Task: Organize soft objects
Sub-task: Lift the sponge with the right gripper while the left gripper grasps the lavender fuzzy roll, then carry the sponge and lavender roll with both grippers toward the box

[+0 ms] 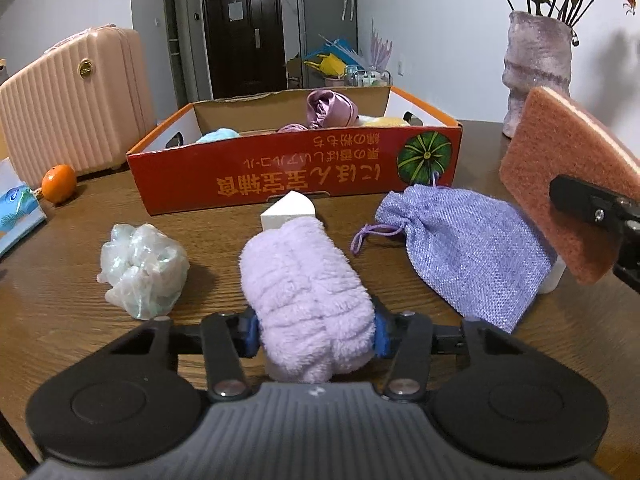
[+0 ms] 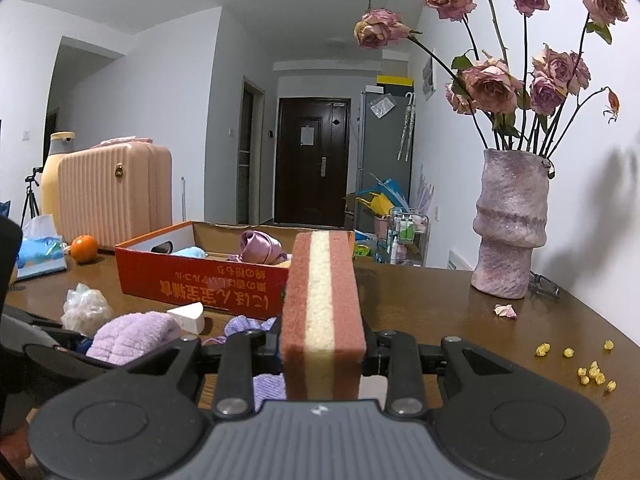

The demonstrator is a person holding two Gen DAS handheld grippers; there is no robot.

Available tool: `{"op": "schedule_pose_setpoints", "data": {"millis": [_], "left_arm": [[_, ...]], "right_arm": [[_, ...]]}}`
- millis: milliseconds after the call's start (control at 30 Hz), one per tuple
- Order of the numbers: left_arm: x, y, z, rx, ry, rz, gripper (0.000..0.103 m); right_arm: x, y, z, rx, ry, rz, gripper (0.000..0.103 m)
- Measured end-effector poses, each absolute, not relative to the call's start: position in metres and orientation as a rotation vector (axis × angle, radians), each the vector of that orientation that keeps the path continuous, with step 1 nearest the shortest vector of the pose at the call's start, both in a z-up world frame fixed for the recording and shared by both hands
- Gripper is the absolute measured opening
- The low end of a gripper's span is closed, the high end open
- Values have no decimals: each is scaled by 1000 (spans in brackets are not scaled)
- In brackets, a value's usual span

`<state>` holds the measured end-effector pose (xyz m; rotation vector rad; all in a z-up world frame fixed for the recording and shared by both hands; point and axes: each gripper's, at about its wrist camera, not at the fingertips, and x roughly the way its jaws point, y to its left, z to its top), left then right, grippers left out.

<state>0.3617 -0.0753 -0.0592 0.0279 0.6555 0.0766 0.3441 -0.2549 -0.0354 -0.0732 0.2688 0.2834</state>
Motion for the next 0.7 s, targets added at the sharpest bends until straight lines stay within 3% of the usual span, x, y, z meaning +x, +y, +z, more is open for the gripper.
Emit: {"op": "schedule_pose_setpoints", "data": {"millis": [700], "left_arm": [[336, -34, -22, -41, 470, 54, 46]], "right_arm": [[333, -227, -29, 34, 217, 292, 30]]}}
